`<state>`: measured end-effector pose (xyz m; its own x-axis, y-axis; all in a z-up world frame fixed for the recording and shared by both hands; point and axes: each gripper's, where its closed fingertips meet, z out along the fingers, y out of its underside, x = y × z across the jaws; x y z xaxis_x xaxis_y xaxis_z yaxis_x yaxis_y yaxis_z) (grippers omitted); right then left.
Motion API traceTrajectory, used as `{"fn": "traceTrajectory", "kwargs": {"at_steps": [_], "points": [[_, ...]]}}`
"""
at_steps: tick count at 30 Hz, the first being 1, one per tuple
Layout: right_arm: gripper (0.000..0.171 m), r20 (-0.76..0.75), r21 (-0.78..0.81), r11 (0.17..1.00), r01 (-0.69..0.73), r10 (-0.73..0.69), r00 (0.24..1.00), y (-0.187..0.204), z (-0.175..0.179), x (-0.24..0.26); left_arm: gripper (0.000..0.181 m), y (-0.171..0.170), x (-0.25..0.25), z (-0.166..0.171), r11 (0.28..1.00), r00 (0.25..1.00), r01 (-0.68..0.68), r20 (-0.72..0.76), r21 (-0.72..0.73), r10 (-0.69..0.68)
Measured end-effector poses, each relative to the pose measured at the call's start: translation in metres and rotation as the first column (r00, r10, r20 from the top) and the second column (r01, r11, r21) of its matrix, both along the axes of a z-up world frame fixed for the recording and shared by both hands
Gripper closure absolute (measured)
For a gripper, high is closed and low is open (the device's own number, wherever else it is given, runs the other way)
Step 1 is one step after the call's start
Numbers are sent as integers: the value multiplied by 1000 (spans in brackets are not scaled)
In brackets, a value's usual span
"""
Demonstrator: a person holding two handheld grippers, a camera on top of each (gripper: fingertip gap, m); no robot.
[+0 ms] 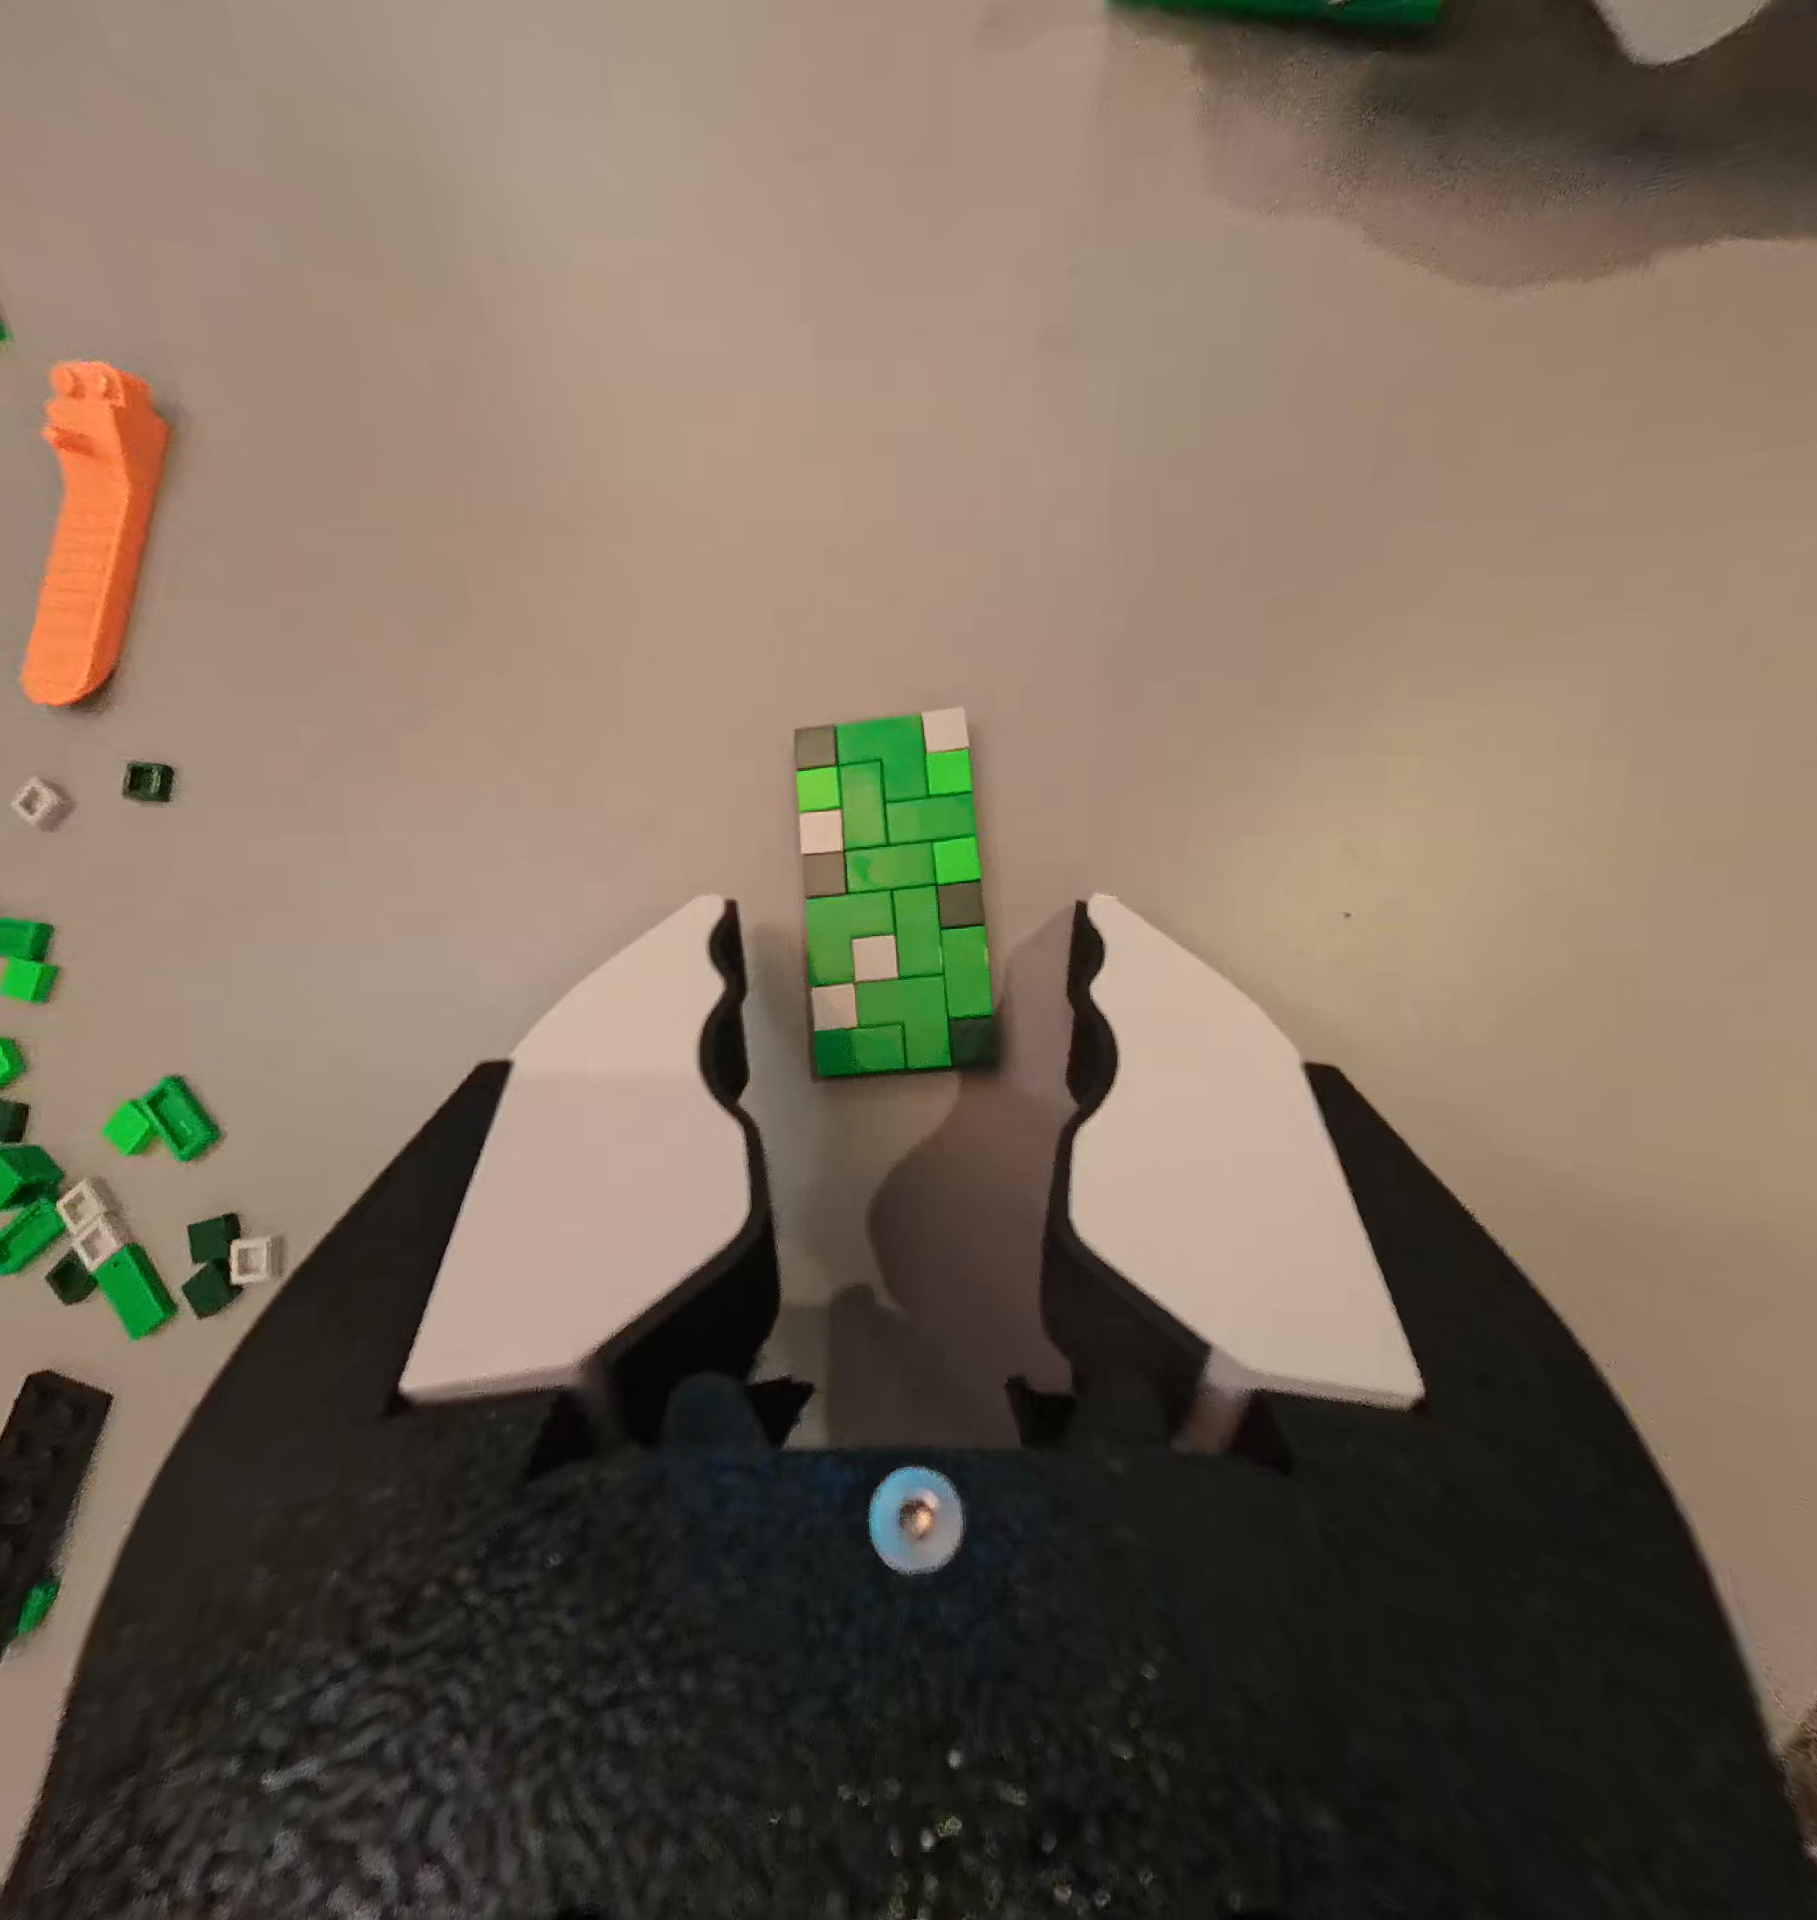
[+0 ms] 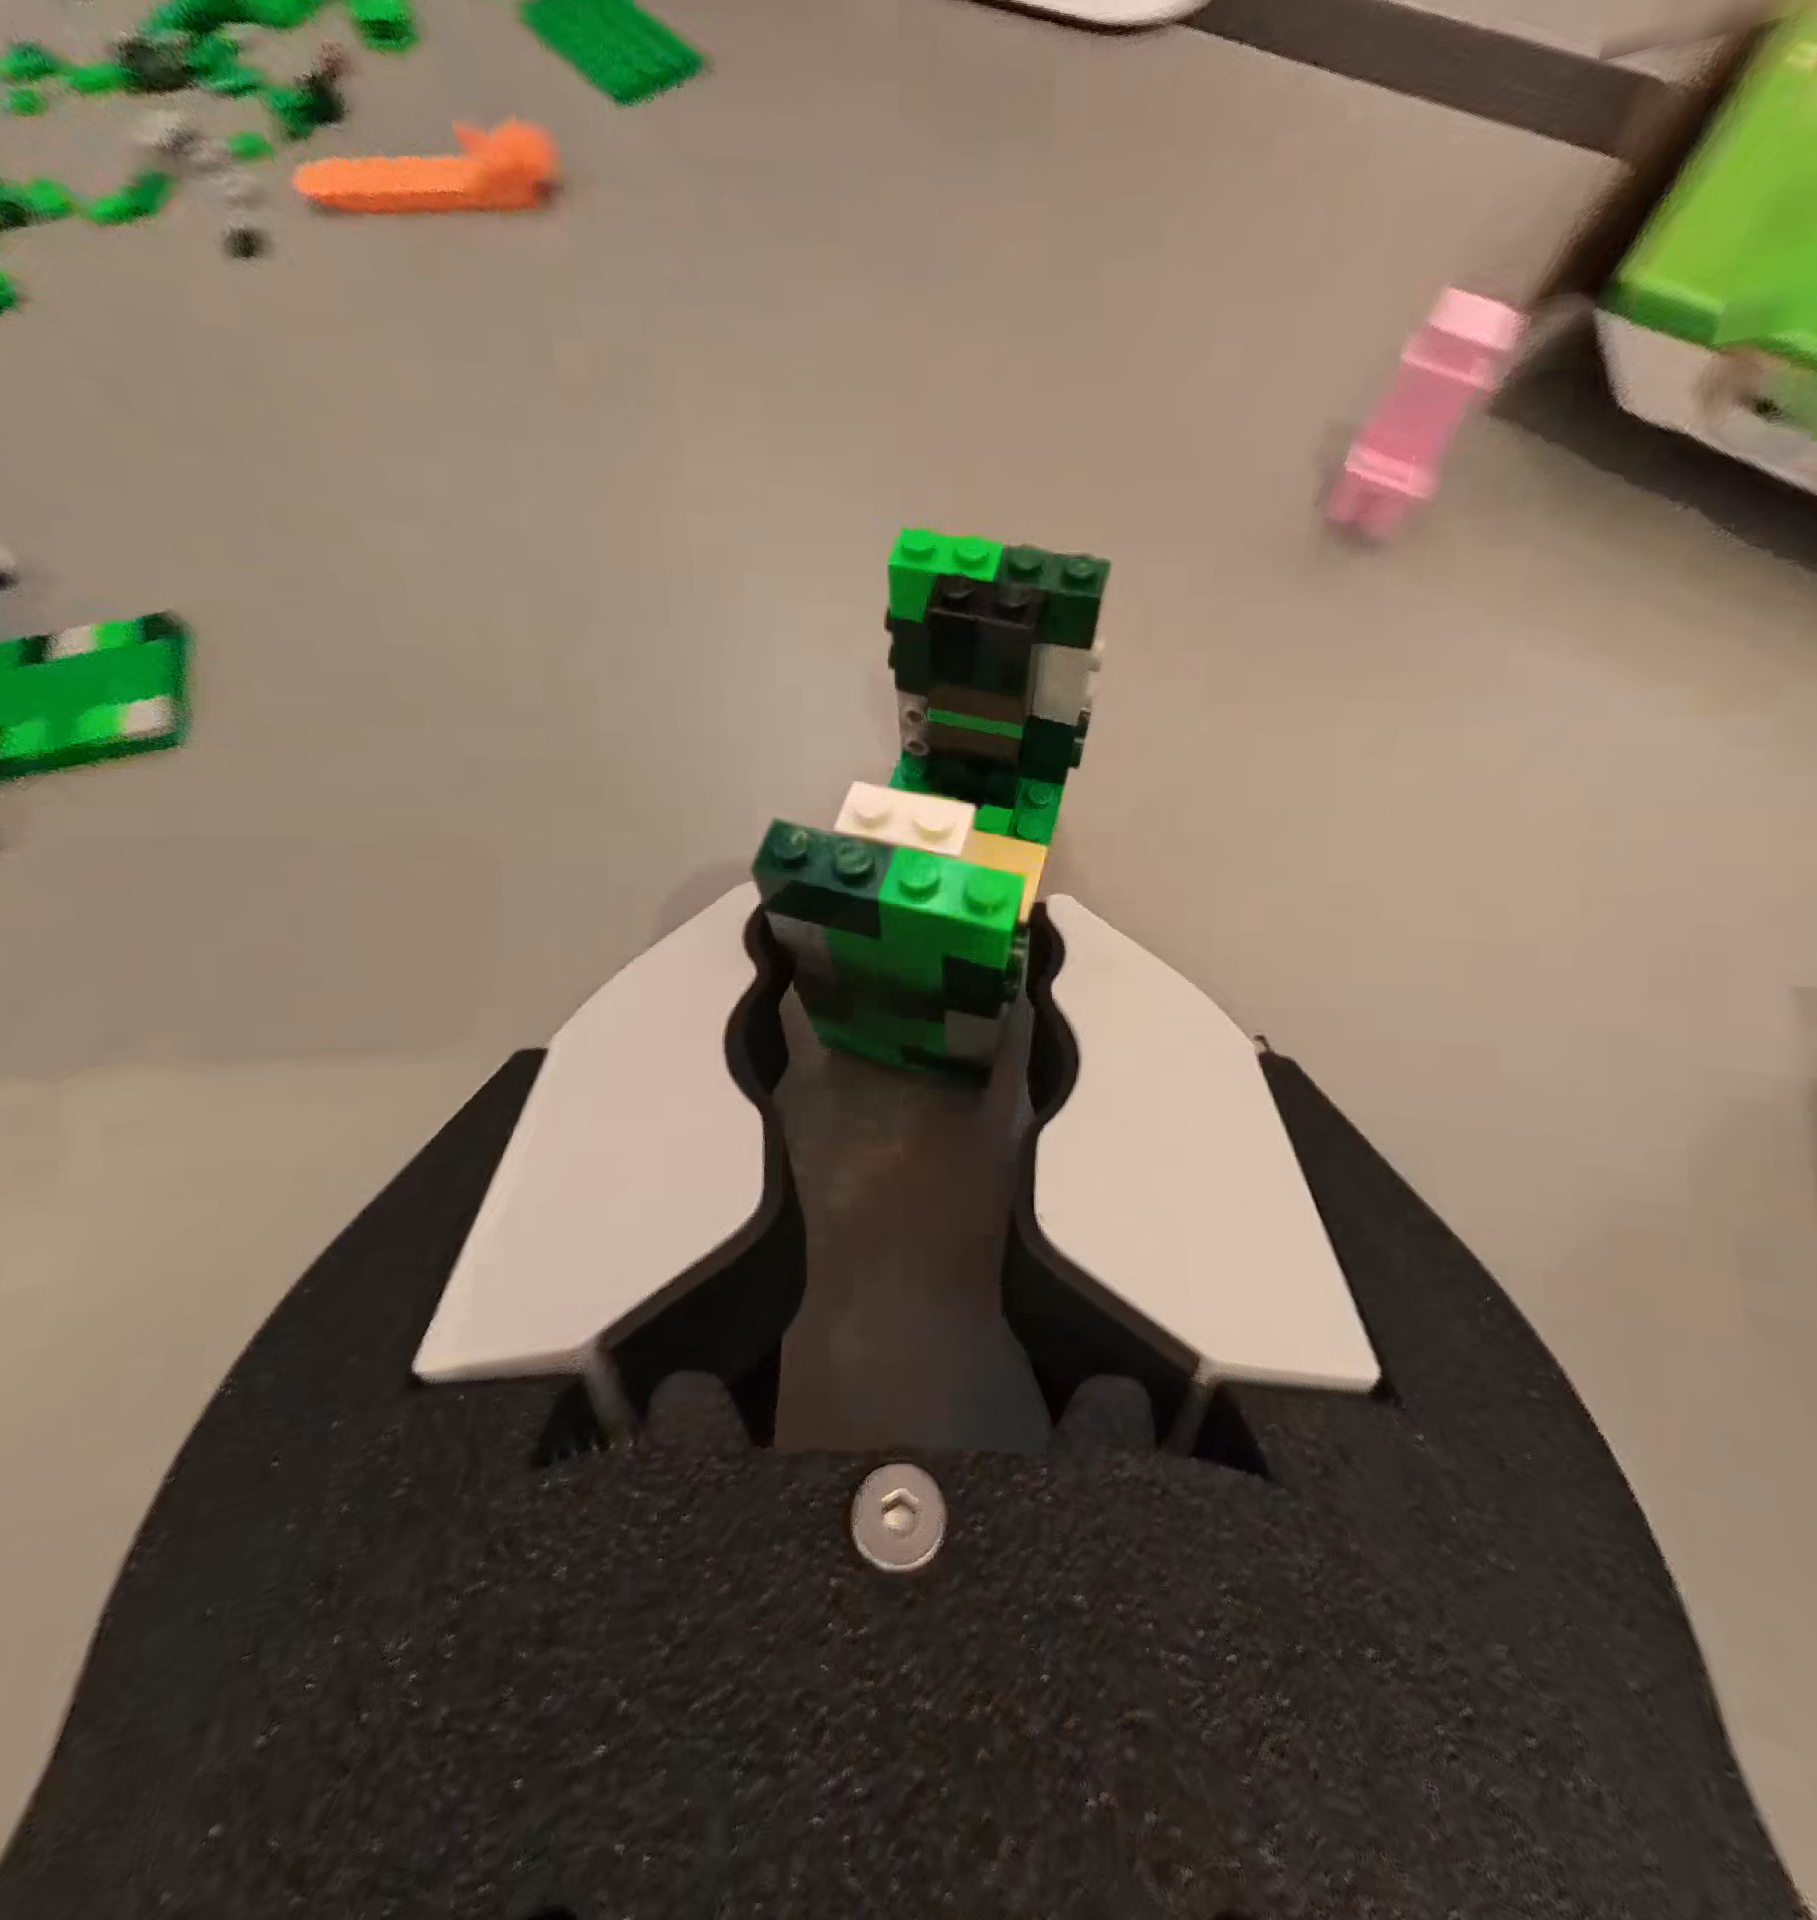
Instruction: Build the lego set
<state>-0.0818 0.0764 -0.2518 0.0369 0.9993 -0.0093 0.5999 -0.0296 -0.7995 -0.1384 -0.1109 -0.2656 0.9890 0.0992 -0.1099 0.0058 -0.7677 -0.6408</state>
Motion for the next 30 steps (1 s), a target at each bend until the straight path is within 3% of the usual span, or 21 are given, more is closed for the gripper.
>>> {"fn": "traceTrajectory", "kwargs": {"at_steps": [3,8,14,18,22,27,30], "points": [[128,-15,-27,972,-232,232,973,-27,2,-10,129,-3,-1,0,1000,1000,15,10,-25,-15],[129,16,-28,875,-484,484,875,-46,-1,-18,138,-12,-4,-1,996,1000,-6,3,-87,7],[129,20,-53,625,-779,781,625,-66,-3,-18,137,-16,-4,-1,991,999,-45,17,-126,47],[128,40,-28,481,-877,877,479,-69,-6,-19,136,-18,-3,-2,990,995,-90,44,-109,95],[97,-38,-3,467,-884,884,466,-66,5,-12,117,-26,8,-3,989,990,-100,91,-108,110],[99,-229,209,534,-819,841,490,-56,33,-5,116,-27,14,-2,987,972,-160,173,-1,158],[103,-297,236,579,-780,808,509,-51,42,-9,124,-25,7,-1,977,963,-210,179,44,199]]}}
